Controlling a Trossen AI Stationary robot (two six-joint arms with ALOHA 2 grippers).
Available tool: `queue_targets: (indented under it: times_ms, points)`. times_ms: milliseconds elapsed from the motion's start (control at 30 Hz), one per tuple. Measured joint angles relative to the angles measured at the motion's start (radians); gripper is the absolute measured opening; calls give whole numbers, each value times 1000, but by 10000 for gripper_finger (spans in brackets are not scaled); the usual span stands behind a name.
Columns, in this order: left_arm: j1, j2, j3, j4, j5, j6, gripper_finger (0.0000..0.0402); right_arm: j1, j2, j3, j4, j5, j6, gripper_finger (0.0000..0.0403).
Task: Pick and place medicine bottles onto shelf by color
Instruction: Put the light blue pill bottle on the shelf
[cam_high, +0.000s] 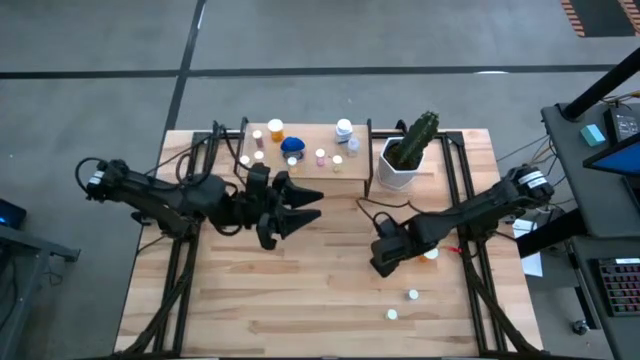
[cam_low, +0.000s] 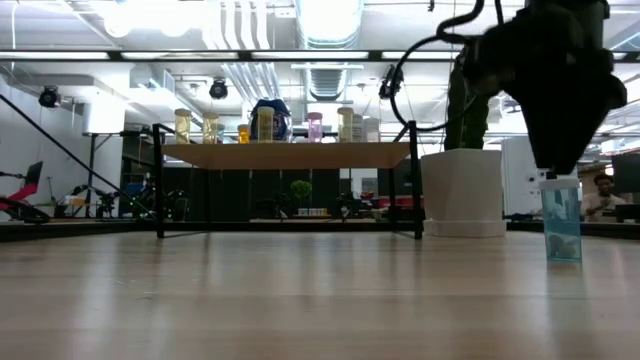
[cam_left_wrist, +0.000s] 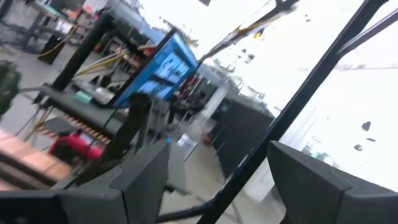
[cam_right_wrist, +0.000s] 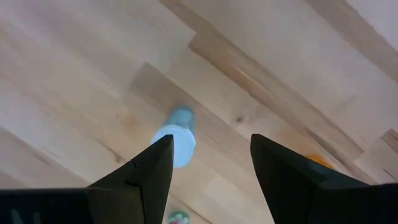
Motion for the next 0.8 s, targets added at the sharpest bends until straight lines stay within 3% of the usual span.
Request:
queue_targets:
  times_ms: [267,633,700,800]
  points:
    - [0,12,-1,56,-2,0,258,38,81,47,23,-28,-19,203]
    - [-1,2,-2,55,-2,1,258,20,96,71,-7,25,-73,203]
    - [-1,2,-2,52,0,6,258,24,89,71,0,26,-212,203]
    - [-1,1,-8,11,9,8,258,55,88,69,25,39,-581,203]
